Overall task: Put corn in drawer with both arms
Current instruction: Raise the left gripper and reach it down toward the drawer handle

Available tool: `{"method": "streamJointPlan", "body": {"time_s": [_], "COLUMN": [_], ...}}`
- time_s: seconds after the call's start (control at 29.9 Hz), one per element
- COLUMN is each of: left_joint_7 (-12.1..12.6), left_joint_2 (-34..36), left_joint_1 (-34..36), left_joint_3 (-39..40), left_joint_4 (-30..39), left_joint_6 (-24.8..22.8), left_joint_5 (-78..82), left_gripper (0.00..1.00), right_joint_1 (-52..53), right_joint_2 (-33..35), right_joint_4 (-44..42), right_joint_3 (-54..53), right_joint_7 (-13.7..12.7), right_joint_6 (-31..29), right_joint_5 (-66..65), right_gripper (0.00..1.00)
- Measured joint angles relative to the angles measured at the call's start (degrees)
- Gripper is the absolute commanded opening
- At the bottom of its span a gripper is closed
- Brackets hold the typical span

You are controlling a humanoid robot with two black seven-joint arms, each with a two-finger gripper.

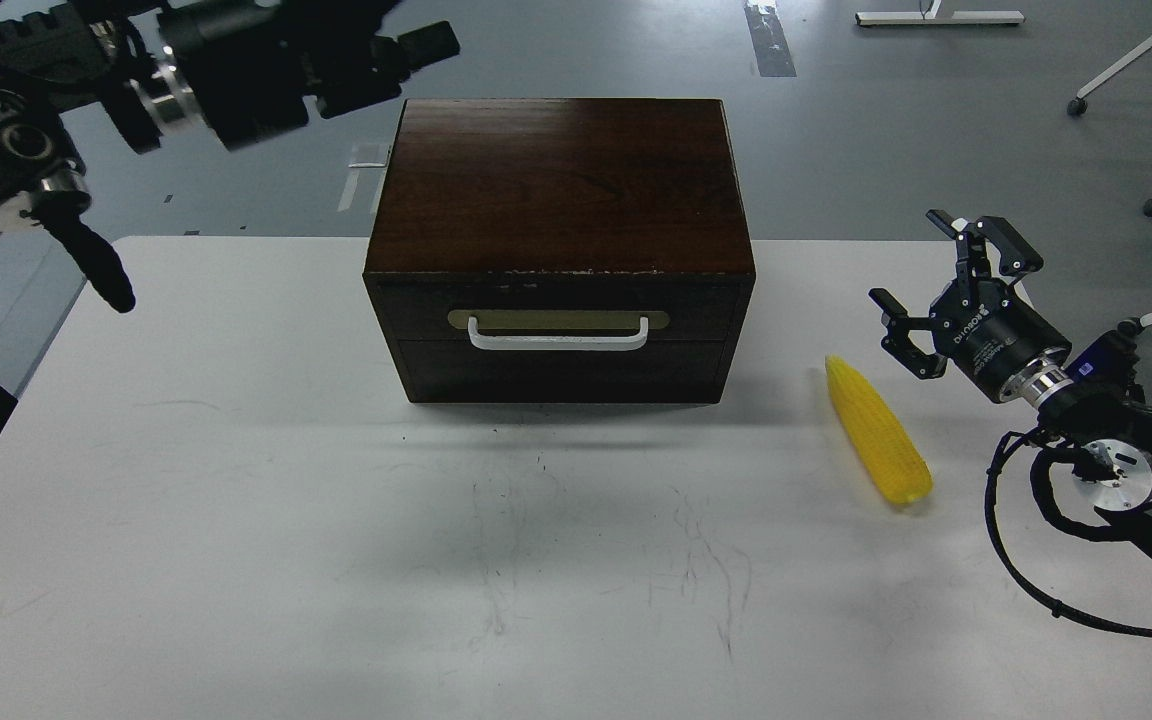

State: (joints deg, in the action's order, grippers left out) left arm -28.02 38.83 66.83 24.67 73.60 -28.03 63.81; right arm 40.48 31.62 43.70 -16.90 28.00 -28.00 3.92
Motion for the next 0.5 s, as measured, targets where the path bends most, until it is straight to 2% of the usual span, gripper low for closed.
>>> {"method": "streamJointPlan", "body": {"time_s": [0.13,0.3,0.5], "left_joint_7": [0.00,-0.01,0.01], "left_joint_2": [-5.35,-11.58,-14.90], "left_joint_1": [0.69,1.82,8.00], "left_joint_3": [-0.29,-1.86,-13.62], "left_joint_4": [3.66,4.09,3.96], "left_joint_6": [0.00,0.02,0.04], "left_joint_5": [22.33,43.70,53.86], "left_gripper": [0.98,0.98,0.98], "right_joint_1": [0.00,-0.10,-0.14], "right_joint_2": [-0.11,-0.14,-0.08], "right_joint_4": [-0.08,-0.12,-0.11], "right_joint_3": [0.12,0.41,0.46], "right_joint_7": [0.00,0.00,0.00], "right_joint_6": [0.00,0.00,0.00], "right_joint_5": [-0.05,-0.14,-0.14], "right_gripper": [1.00,1.00,1.00]}}
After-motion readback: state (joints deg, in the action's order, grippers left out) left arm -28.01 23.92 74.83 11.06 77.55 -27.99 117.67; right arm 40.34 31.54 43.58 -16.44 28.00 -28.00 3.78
